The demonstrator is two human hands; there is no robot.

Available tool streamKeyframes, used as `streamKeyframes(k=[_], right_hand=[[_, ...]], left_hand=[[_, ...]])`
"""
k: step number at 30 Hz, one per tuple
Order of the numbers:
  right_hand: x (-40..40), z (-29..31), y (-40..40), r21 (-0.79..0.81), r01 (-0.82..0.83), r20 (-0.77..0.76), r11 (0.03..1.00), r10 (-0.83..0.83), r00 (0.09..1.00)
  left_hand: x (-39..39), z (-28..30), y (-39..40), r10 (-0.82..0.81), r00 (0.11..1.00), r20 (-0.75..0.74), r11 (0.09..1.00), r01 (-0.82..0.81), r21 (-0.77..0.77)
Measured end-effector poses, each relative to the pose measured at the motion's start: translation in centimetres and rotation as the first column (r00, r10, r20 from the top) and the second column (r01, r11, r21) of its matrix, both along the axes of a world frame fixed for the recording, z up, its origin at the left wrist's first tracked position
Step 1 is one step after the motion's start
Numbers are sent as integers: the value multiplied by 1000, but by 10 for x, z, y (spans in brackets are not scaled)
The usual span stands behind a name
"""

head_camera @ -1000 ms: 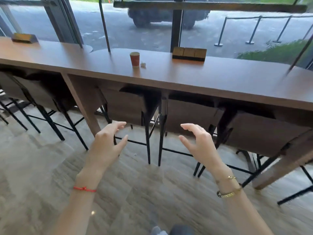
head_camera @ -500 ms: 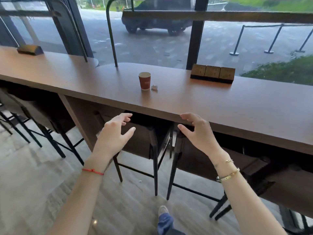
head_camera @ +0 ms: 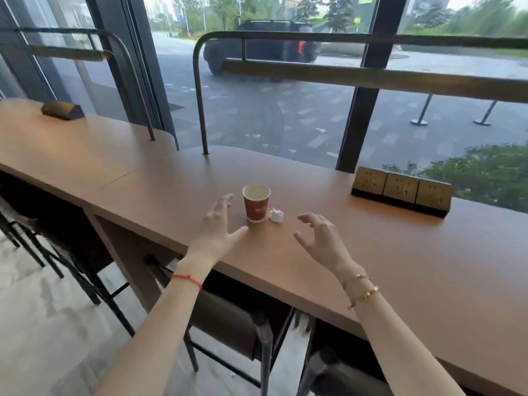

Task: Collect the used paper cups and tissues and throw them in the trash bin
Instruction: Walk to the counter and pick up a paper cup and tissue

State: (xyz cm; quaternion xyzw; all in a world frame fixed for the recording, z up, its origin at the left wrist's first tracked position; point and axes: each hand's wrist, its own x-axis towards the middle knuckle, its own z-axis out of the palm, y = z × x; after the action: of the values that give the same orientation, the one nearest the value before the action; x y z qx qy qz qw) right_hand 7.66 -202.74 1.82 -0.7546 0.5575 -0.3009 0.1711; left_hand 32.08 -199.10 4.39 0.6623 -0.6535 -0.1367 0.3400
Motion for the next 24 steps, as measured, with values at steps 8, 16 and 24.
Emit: streamKeyframes(k=[8, 16, 24], right_hand=[[42, -11, -72, 77, -2, -45, 997, 6, 999], [62, -30, -94, 128, -17, -82, 992, 28, 996], [70, -31, -95, 125, 26, -46, 992, -21, 999]], left_hand=[[11, -5, -90, -63, 998, 9, 994, 62, 92], [15, -14, -124, -141, 990, 12, 983, 138, 122], [10, -17, -135, -166, 986, -28, 978, 169, 125]])
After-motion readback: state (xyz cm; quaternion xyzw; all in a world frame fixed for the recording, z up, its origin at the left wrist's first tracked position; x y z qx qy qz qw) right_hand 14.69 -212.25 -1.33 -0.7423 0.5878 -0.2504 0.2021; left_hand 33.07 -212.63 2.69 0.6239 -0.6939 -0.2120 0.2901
